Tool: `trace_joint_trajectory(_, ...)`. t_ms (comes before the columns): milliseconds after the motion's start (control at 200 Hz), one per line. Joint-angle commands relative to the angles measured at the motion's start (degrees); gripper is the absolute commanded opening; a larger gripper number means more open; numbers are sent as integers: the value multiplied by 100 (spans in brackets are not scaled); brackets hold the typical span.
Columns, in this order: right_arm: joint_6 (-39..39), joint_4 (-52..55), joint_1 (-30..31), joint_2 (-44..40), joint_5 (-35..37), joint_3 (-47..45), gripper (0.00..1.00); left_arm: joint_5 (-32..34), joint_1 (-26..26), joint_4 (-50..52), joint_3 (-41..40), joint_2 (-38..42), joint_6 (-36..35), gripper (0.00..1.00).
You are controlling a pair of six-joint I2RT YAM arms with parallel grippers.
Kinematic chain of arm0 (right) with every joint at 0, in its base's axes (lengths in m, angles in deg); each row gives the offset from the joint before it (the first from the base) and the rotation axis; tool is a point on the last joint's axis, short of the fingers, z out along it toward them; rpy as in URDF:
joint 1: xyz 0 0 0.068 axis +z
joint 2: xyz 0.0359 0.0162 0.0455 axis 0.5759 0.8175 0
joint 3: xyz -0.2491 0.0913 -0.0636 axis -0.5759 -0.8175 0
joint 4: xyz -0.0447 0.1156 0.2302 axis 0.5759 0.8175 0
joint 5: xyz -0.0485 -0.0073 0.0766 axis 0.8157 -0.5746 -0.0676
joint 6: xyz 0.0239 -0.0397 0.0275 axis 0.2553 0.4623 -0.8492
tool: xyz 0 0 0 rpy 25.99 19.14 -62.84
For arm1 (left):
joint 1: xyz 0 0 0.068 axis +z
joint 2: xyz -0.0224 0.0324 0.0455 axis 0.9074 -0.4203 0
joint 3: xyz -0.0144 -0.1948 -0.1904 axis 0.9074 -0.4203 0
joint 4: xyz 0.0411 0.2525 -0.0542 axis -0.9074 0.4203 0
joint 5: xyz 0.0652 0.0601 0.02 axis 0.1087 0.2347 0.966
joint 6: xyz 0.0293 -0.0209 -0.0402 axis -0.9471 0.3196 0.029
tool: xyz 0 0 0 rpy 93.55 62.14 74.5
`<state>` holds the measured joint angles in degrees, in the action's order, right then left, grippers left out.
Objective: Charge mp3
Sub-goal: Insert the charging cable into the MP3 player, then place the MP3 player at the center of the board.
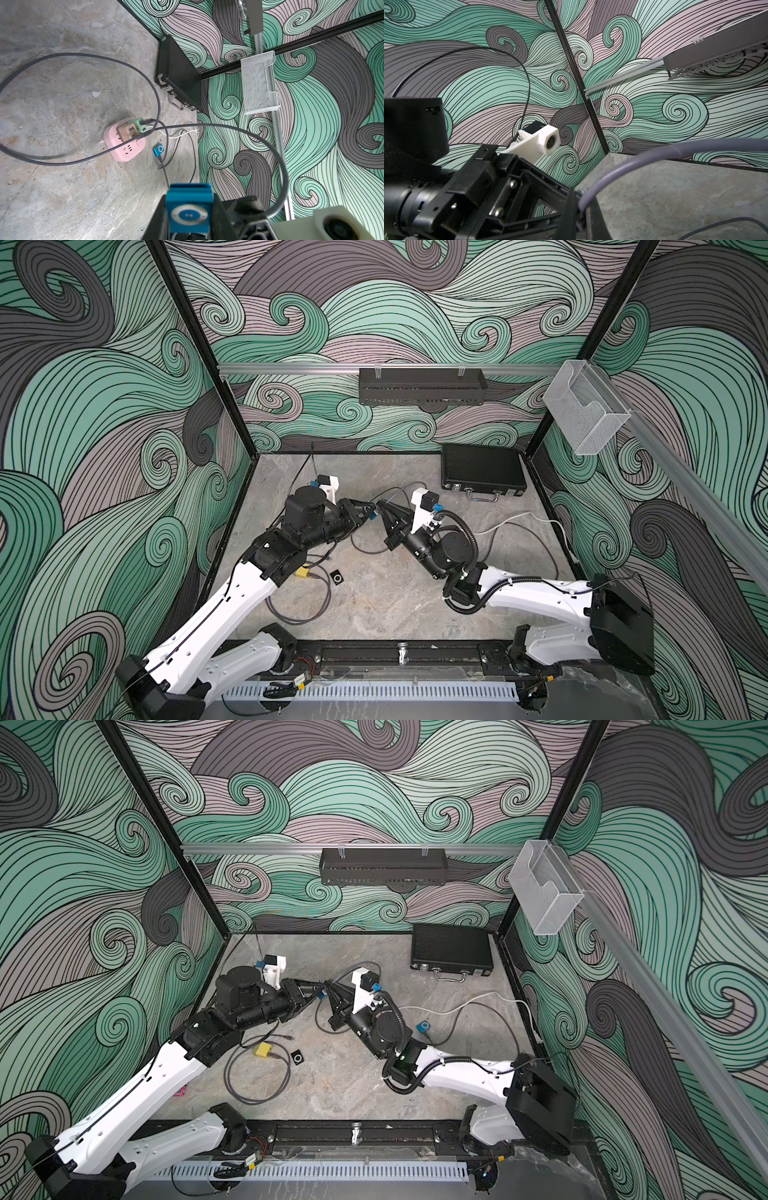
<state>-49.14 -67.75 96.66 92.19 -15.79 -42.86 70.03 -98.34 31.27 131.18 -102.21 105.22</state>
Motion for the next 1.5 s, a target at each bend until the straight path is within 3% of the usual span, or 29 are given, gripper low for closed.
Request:
trace_joint_trajectory(0, 271, 807, 24, 130, -214, -66, 0, 105, -3, -503, 468, 77, -58, 18)
trace_joint_trajectory(240, 383, 1236, 30, 147, -423, -54, 0, 189, -4, -614, 645, -26, -54, 18)
trace_joint_trajectory(425, 199, 1208, 21, 89, -176, -218, 0, 344, -3, -444, 792, -139, -180, 17)
trace_joint_trajectory(525, 192, 1235, 7, -204, -59, -293, 18, 596, -4, 166, 933, -250, -368, 17)
trace_joint_trajectory(590, 180, 1327, -31, -489, -133, -286, 42, 805, -3, 478, 914, -318, -528, 17)
trace_joint_trajectory(741, -32, 2121, -202, -1336, -626, -112, 59, 1393, -4, 871, 553, -688, -710, 17)
trace_joint_trajectory(851, -167, 3172, -316, -1954, -876, 16, 62, 1556, 10, 1003, 376, -1170, -941, 18)
trace_joint_trajectory(1041, -741, 4894, -805, -2618, -893, -22, 64, 2250, 262, 2067, 973, -2388, -1553, 17)
trace_joint_trajectory(1171, -1110, 5148, -1332, -2944, -881, -304, 65, 1712, 1047, 2159, 1108, -2394, -1733, 17)
trace_joint_trajectory(1271, -1242, 5252, -1686, -2942, -949, -282, 66, 1869, 1438, 2006, 1087, -2106, -1933, 18)
trace_joint_trajectory(1371, -1225, 5334, -1947, -2669, -1126, -93, 66, 1891, 1815, 1681, 1048, -1995, -2057, 18)
trace_joint_trajectory(1496, -1246, 5249, -2142, -2139, -1428, 163, 65, 1675, 2168, 1526, 1409, -2433, -2107, 18)
